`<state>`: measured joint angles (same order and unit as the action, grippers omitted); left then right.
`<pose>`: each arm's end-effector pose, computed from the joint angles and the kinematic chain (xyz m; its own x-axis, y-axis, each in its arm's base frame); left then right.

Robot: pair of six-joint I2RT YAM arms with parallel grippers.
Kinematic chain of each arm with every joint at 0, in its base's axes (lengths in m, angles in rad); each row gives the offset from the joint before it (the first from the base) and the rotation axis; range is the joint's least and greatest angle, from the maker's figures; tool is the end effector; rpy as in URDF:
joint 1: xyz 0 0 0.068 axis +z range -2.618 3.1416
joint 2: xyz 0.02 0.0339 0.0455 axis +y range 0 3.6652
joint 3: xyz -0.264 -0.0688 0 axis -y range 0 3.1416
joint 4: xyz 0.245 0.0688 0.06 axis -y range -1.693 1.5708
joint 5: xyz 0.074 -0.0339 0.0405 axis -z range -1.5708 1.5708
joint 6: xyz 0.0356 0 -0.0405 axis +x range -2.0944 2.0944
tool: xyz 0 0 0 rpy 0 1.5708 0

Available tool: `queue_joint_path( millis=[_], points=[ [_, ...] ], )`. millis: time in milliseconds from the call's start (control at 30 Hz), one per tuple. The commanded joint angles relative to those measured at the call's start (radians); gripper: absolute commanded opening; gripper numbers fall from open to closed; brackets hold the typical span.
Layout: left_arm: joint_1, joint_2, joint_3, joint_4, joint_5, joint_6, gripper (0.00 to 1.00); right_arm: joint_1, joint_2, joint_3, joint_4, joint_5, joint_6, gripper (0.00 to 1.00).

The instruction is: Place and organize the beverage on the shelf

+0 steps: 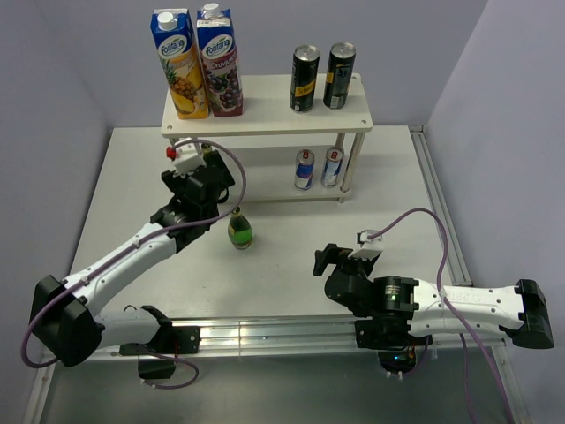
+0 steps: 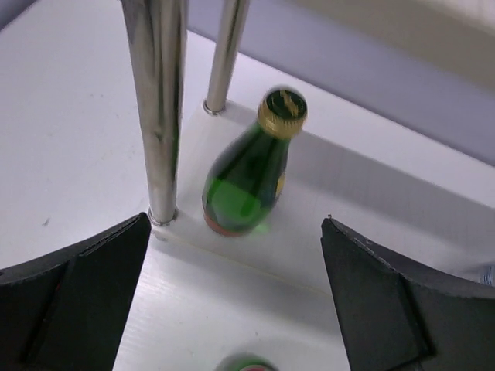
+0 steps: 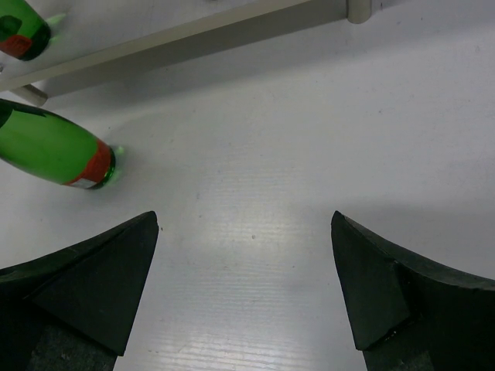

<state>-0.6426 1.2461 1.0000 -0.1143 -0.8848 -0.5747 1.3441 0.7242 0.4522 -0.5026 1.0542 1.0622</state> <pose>0.2393 -0.1448 0.3282 -0.1282 -0.3341 -0.9338 -0.3214 0.9047 -0.2796 0.0616 0.1293 0.2163 -0.3749 0.2940 -0.8792 -0.0290 0.9442 0.3281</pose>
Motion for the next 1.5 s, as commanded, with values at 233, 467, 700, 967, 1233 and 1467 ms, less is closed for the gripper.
queue_joint_path(
  millis=[233,467,700,967,1233,1467],
  points=[
    [-0.204,-0.341,-0.405,0.085,0.265,-0.068,0.98,0.007,0.011,0.008,0.009,0.038,0.013,1.00],
    [-0.252,-0.401,-0.535,0.150,0.323,-0.099,0.97,0.006,0.030,0.017,0.004,0.041,0.016,1.00],
    [-0.259,-0.303,-0.489,0.146,0.201,-0.119,0.99,0.007,0.035,0.017,0.010,0.041,0.012,1.00],
    [-0.255,-0.172,-0.483,0.191,0.210,-0.172,0.99,0.007,0.037,0.008,0.071,0.014,-0.044,1.00],
    [-0.255,-0.149,-0.489,0.295,0.362,-0.062,0.98,0.007,0.049,0.011,0.068,0.018,-0.034,1.00],
    [-0.258,-0.142,-0.344,0.222,0.625,0.099,0.98,0.007,0.070,0.019,0.067,0.018,-0.022,1.00]
  ],
)
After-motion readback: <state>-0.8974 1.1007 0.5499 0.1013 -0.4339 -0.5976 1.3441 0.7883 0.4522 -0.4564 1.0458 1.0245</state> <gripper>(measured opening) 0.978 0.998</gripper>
